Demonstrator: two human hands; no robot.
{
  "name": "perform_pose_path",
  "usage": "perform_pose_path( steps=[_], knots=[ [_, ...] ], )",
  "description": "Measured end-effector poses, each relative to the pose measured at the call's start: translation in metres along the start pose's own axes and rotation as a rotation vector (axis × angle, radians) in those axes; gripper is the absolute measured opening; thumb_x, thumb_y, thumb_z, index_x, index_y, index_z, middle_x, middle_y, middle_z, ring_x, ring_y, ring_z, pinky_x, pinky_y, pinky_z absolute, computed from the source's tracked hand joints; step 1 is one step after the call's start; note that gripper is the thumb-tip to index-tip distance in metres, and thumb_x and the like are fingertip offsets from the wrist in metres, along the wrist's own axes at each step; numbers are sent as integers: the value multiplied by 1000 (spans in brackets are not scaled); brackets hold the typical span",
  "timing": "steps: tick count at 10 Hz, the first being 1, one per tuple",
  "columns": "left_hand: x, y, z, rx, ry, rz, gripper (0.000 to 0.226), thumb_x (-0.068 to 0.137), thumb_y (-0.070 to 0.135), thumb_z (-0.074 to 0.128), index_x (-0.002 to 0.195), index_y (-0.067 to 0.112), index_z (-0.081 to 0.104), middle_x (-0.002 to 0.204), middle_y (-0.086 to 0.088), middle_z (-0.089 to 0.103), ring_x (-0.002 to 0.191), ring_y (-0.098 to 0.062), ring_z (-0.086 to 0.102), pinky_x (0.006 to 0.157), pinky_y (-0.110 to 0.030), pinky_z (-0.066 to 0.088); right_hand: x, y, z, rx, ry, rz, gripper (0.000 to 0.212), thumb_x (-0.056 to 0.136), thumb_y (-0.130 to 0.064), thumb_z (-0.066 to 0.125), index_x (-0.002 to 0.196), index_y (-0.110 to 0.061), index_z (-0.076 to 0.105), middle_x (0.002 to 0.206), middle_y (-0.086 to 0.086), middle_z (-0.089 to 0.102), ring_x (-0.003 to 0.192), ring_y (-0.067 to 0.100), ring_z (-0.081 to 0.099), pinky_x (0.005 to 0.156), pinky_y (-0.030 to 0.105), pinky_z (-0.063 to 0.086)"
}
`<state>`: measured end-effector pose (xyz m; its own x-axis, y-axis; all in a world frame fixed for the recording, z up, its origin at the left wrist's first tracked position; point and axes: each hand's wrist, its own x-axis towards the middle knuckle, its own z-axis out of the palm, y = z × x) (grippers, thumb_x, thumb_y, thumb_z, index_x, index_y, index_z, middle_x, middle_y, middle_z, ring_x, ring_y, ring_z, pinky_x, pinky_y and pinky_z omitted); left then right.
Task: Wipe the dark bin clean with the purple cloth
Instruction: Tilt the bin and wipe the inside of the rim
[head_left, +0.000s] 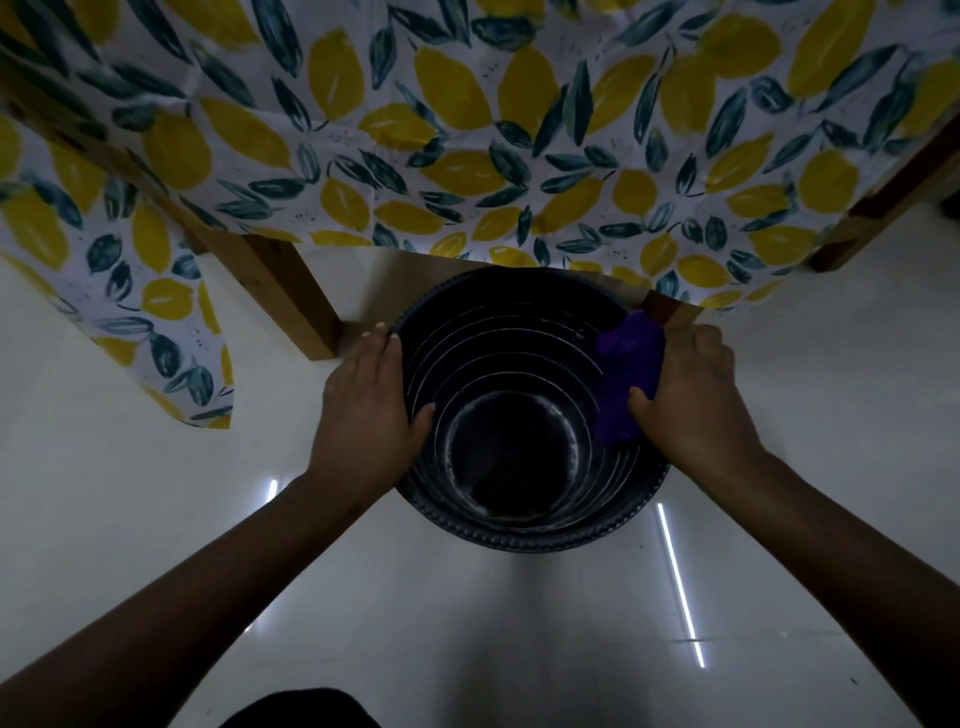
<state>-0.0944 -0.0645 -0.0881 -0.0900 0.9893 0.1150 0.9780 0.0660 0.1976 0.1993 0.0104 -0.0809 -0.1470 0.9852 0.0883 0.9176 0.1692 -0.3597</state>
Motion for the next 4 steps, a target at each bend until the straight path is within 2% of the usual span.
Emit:
perform_pose_path(
  steps=[1, 2, 3, 4],
  knots=[
    [1, 2, 1, 50, -69, 55, 80, 87, 43, 56, 147, -1, 26, 156, -21, 23, 143, -35, 27, 114, -49, 30, 1, -7, -3, -40, -7, -26, 66, 79, -11, 70, 134, 7, 38, 130, 28, 40, 112, 42, 41, 89, 45, 38],
    [3, 3, -2, 32, -115, 58, 80, 89, 44, 54, 149, 0, 23, 158, -20, 18, 146, -34, 22, 118, -47, 25, 6, -13, -11, -113, 18, -20, 71, 81, -23, 70, 139, 1, 38, 132, 23, 41, 117, 42, 41, 86, 51, 44],
    [3, 5, -13, -11, -171, 40, 79, 91, 43, 55, 151, 5, 19, 161, -15, 10, 148, -30, 14, 119, -46, 21, 7, -24, -21, -139, 21, -61, 65, 79, -29, 71, 134, -5, 45, 131, 18, 44, 119, 38, 42, 85, 52, 45],
    [11, 15, -38, -50, -269, 13, 81, 92, 53, 47, 152, 8, 17, 162, -12, 9, 150, -27, 9, 121, -43, 15, 8, -35, -29, -120, -124, -89, 60, 81, -30, 70, 132, -6, 50, 133, 16, 48, 121, 37, 45, 93, 50, 42]
  ],
)
